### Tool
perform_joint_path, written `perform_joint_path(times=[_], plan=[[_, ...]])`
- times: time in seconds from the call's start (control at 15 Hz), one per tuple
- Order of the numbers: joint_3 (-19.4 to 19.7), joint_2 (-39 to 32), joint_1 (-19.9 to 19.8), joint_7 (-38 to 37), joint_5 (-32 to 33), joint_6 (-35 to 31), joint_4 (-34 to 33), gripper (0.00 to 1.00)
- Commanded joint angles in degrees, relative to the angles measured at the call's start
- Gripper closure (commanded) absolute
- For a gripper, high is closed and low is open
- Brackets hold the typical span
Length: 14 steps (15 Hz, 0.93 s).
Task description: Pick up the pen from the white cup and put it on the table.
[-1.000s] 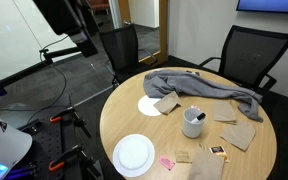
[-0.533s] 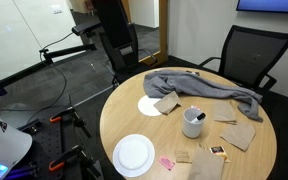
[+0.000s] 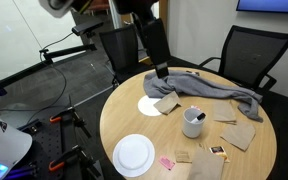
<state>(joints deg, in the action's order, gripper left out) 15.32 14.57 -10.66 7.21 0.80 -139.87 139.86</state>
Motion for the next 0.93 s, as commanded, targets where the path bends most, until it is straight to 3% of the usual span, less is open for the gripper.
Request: perform_joint_path(times=[0.0,0.87], plan=[[-1.1,-5.1,-0.1,-0.8,-0.4,-4.0,-2.2,0.00],[-3.5,-22.4,-0.2,-1.4,-1.2,-17.3,-8.4,0.00]])
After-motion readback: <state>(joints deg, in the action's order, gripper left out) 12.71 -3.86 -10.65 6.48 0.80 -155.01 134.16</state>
